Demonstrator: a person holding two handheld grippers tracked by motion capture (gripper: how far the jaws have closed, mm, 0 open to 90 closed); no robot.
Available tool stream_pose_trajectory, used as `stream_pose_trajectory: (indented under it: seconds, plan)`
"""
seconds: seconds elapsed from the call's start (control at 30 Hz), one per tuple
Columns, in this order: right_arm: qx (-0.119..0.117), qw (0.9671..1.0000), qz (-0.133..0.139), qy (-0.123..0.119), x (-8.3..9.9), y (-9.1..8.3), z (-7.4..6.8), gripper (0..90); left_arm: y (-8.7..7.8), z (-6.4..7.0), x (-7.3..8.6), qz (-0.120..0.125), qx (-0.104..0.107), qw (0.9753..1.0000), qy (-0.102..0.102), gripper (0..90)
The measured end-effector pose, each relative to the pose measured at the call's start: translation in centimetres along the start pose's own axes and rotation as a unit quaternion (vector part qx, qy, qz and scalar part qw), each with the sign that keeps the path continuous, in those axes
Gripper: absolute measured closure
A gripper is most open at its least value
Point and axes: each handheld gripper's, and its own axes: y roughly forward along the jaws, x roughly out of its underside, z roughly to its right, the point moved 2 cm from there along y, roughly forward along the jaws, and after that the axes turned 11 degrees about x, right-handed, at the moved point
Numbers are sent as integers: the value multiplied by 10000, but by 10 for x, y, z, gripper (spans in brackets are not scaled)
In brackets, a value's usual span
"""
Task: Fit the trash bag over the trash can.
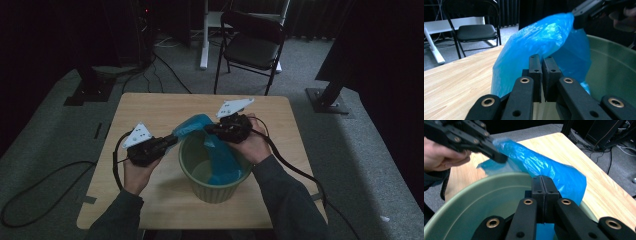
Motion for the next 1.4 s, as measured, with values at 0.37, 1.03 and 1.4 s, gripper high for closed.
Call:
stream_pose_trajectory:
  seconds: [0.37, 1.03, 1.4]
  plan:
    - [-28, 9999, 24, 118, 12, -8, 7, 900, -13, -3, -3, 206, 47, 9997, -80, 843]
    - [-182, 9996, 76, 226, 12, -6, 6, 900, 11, 9, -8, 150, 607, 9980, -118, 689]
    - [-215, 9996, 67, 143, 12, -7, 5, 899, 16, 4, -10, 203, 380, 9990, -92, 799]
